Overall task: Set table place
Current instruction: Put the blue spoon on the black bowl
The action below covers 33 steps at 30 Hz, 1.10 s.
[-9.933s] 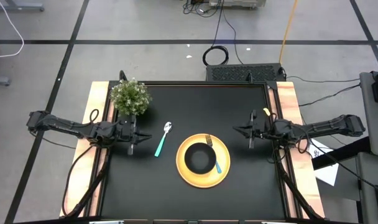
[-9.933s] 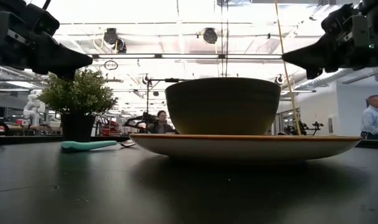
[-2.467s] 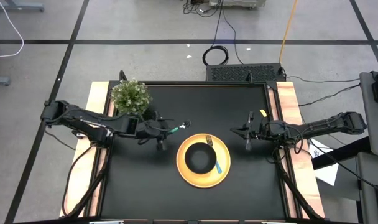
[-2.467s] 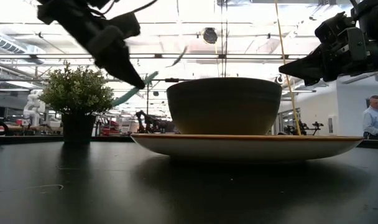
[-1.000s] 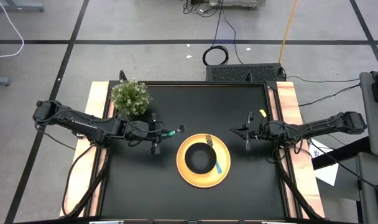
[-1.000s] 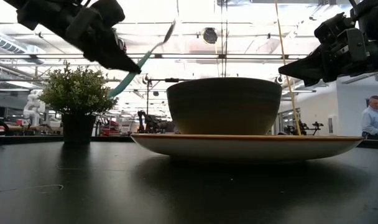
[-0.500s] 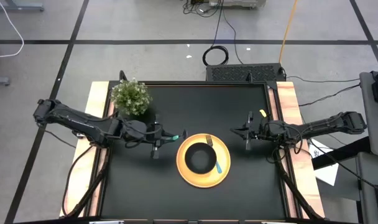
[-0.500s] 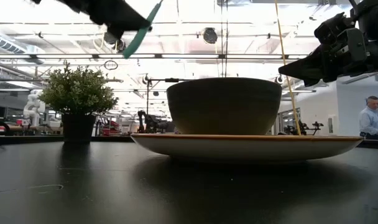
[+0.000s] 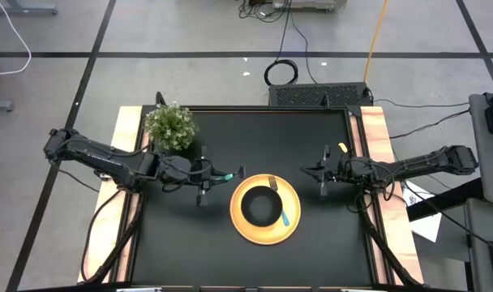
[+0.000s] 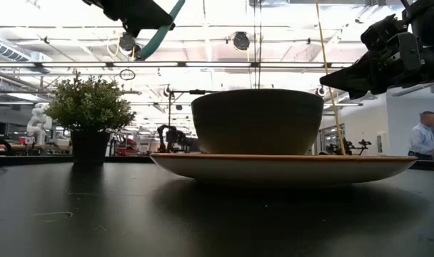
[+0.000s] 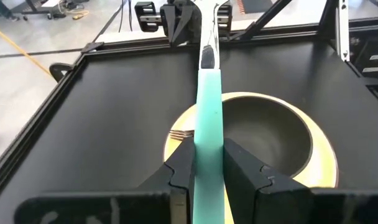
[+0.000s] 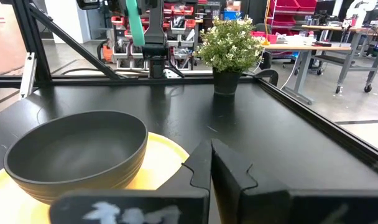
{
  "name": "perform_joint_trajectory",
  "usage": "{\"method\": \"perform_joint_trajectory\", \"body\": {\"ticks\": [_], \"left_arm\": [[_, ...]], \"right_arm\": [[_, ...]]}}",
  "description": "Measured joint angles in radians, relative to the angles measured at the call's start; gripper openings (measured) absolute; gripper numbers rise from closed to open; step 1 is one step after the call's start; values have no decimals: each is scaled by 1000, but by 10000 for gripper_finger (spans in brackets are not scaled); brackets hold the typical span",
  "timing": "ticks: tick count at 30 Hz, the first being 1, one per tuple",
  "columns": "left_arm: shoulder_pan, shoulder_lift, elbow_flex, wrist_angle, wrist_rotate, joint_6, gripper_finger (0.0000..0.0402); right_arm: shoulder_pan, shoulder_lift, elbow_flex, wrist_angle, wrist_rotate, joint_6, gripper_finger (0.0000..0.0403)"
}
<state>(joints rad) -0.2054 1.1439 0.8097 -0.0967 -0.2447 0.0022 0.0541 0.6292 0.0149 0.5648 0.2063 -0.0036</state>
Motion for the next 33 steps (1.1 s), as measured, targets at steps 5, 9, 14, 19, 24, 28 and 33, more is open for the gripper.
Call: {"method": "perform_joint_trajectory", "body": {"ticks": [5, 9, 14, 19, 24, 28, 33], "left_arm": [[0, 0, 0, 0, 10, -12, 58], [0, 0, 0, 0, 14, -25, 58], [0, 0, 0, 1, 31, -49, 58], [9, 1, 23, -5, 70, -76, 58], [7, 49, 128, -108, 77, -85, 58], [13, 126, 232, -203, 90, -61, 58], [30, 205, 311, -281, 96, -52, 58]], "right_arm": [[0, 0, 0, 0, 0, 0, 0], [0, 0, 0, 2, 0, 0, 0], [0, 0, 0, 6, 0, 0, 0], [0, 0, 0, 26, 0, 0, 0], [0, 1, 0, 30, 0, 0, 0], [0, 1, 0, 30, 0, 0, 0], [0, 4, 0, 30, 0, 15, 0]]}}
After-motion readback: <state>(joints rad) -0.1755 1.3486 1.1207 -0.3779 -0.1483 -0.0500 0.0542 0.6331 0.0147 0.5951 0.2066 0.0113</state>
